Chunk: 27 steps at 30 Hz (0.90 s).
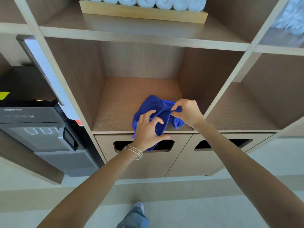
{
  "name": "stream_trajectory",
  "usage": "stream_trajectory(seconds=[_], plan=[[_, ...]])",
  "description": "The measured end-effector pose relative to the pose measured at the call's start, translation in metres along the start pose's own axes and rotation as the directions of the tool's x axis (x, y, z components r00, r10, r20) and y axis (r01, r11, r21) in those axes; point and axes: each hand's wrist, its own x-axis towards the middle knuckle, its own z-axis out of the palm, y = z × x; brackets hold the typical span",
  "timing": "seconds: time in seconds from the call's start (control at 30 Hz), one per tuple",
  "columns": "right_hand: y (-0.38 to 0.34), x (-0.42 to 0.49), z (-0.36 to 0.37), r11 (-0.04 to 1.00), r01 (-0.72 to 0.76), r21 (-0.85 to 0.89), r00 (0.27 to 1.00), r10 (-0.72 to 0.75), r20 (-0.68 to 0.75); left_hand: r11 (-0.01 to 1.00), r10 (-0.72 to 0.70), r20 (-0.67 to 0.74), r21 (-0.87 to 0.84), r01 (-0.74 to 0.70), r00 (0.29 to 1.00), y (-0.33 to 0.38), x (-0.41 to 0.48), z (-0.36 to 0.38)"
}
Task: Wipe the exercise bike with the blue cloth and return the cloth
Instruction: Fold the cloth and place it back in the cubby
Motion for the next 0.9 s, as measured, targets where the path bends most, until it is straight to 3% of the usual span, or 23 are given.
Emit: stream_trajectory(seconds=[0.17, 0.37, 0.53, 0.67, 0.8, 0.9], plan=[[-0.001, 0.012, -0.002, 0.999, 0.037, -0.038, 0.999, -0.037, 0.003, 0.996, -0.088, -0.025, -0.017, 0.088, 0.996, 0.009, 0.024, 0.014], [0.009, 0.032, -0.009, 1.000, 0.020, -0.016, 1.000, -0.020, -0.017, 0.993, -0.056, 0.054, 0.107, 0.050, 0.997, -0.015, 0.041, 0.003], [0.021, 0.036, -0.012, 1.000, -0.004, 0.010, 1.000, 0.004, 0.015, 0.978, -0.148, 0.128, -0.125, 0.164, 0.981, -0.033, 0.050, -0.004], [0.027, 0.036, -0.014, 0.999, 0.012, 0.038, 0.998, -0.015, 0.069, 0.993, -0.025, 0.206, -0.109, 0.048, 0.978, -0.040, 0.053, -0.007], [0.032, 0.032, -0.012, 1.000, 0.006, 0.020, 0.997, -0.007, 0.075, 0.999, -0.013, 0.162, -0.040, 0.020, 0.987, -0.037, 0.050, 0.006], [0.034, 0.029, -0.011, 1.000, -0.012, 0.015, 0.998, 0.011, 0.067, 0.990, 0.107, 0.142, 0.077, -0.119, 0.984, -0.033, 0.050, 0.013]])
